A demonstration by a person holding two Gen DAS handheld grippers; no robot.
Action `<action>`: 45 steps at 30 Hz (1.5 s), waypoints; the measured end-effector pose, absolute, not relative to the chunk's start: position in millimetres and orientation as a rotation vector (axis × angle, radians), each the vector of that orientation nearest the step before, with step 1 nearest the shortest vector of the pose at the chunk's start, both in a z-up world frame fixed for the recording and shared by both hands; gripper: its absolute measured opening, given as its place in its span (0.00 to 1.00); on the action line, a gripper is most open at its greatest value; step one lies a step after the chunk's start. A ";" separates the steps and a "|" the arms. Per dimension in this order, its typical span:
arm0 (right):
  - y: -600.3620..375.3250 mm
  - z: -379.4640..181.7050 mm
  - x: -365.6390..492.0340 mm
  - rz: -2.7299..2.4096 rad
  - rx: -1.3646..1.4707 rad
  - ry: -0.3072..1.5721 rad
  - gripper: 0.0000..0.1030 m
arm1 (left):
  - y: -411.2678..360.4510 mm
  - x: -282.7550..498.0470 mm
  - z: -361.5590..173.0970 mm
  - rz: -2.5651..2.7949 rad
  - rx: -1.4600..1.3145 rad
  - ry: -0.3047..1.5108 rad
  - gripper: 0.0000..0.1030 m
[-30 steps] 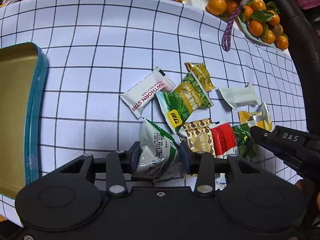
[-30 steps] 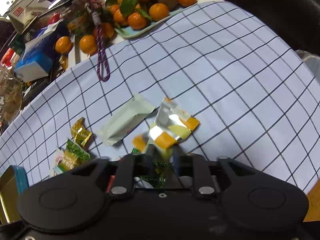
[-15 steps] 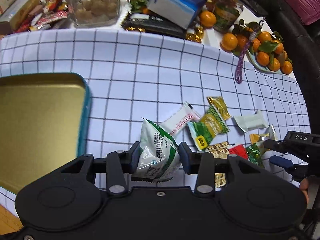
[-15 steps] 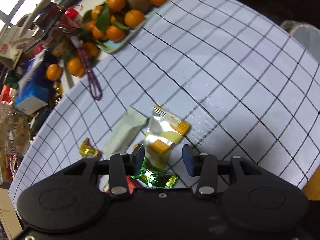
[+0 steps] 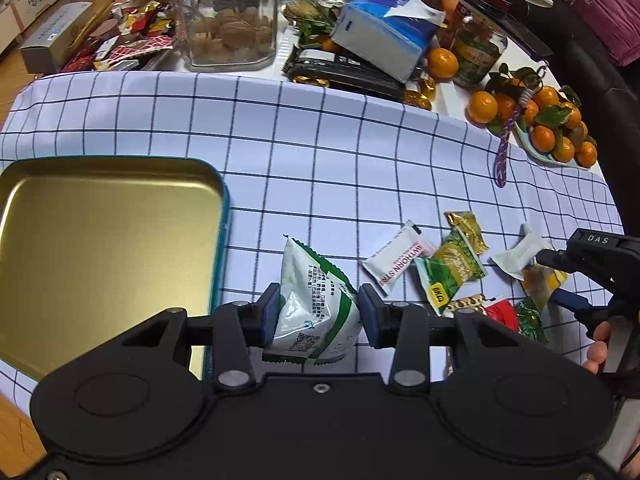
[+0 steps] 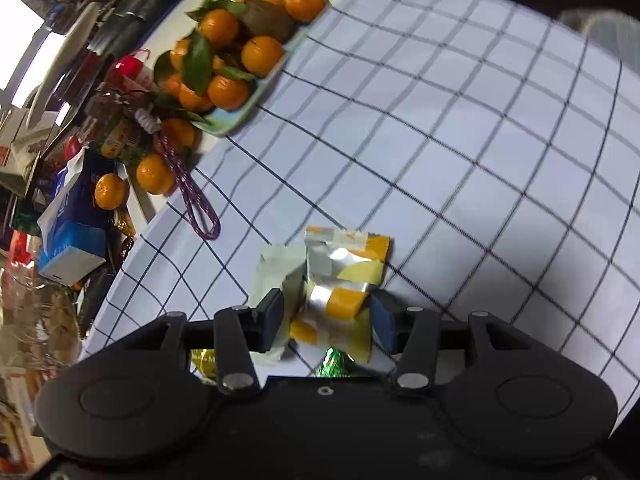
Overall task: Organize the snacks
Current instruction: 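Close the left tool on the white-green packet while the right tool grasps the yellow-white packet, then carry the white-green packet with the left tool while the right tool drops its packet into the tin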
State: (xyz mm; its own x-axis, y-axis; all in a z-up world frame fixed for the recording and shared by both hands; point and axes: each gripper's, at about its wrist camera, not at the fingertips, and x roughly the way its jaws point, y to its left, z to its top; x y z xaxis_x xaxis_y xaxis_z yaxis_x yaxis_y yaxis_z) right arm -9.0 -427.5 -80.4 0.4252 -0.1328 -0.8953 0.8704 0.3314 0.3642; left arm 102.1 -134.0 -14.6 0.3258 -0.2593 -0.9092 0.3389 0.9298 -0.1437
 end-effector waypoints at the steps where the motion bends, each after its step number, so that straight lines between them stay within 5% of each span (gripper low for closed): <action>1: -424.9 -80.2 -6.8 -0.791 0.986 0.892 0.50 | -131.0 103.4 -14.2 -0.388 0.071 1.176 0.47; 3: -420.5 -80.1 -2.6 -0.804 0.941 0.901 0.49 | -123.7 106.3 -13.0 -0.378 0.051 1.180 0.47; 5: -416.4 -79.7 0.9 -0.826 0.883 0.924 0.36 | -116.4 109.1 -11.5 -0.367 0.029 1.183 0.47; 9: -410.9 -80.2 0.7 -0.843 0.812 0.920 0.33 | -101.4 113.5 -7.5 -0.342 0.001 1.179 0.47; 18: -391.2 -34.6 2.8 -0.884 0.783 0.773 0.33 | -50.7 127.6 11.6 -0.225 -0.051 1.114 0.48; 30: -258.5 29.5 55.6 -0.318 0.604 0.634 0.33 | 30.8 156.1 52.3 0.031 -0.057 1.014 0.48; 45: -141.0 18.4 49.1 0.115 0.426 0.686 0.33 | 77.4 181.6 23.8 0.094 -0.112 1.110 0.48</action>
